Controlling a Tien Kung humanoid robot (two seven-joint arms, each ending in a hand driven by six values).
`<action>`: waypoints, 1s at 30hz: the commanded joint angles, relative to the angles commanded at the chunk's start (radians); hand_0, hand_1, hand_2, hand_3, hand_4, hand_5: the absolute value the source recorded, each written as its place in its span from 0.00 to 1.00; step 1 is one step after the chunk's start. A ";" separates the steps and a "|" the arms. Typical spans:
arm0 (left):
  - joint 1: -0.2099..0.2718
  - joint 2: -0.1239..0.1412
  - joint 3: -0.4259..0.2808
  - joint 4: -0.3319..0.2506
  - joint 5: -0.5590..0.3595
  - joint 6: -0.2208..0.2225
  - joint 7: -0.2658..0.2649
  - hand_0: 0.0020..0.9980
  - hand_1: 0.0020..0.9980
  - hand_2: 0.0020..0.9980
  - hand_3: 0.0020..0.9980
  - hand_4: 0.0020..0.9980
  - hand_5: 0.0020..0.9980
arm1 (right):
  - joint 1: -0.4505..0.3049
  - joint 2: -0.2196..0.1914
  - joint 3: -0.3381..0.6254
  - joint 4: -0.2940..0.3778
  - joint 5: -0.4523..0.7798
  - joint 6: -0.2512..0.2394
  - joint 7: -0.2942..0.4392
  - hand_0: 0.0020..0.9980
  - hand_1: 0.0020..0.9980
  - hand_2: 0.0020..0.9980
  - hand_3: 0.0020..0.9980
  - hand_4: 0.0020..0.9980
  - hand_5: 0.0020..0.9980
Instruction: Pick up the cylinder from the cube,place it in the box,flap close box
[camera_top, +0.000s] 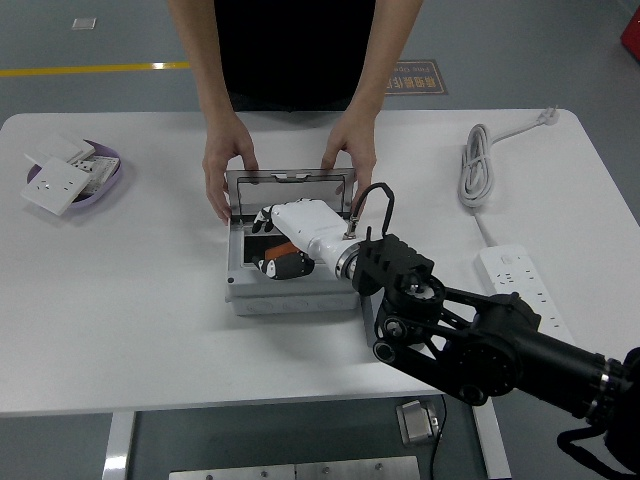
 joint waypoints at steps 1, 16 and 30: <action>0.000 0.000 0.001 0.000 -0.001 0.000 0.000 0.57 0.62 0.58 0.60 0.72 0.23 | -0.003 -0.009 0.009 0.009 0.018 0.005 0.007 0.86 0.72 0.72 0.71 0.69 0.39; 0.004 -0.001 -0.011 0.001 0.016 0.001 0.007 0.57 0.62 0.58 0.60 0.72 0.24 | 0.075 -0.174 0.120 0.195 0.582 0.063 0.071 0.76 0.67 0.69 0.69 0.71 0.41; -0.006 0.002 -0.041 0.001 0.057 0.002 0.022 0.57 0.62 0.58 0.60 0.72 0.23 | 0.294 -0.057 0.073 -0.059 0.763 0.018 0.115 0.72 0.65 0.68 0.69 0.70 0.40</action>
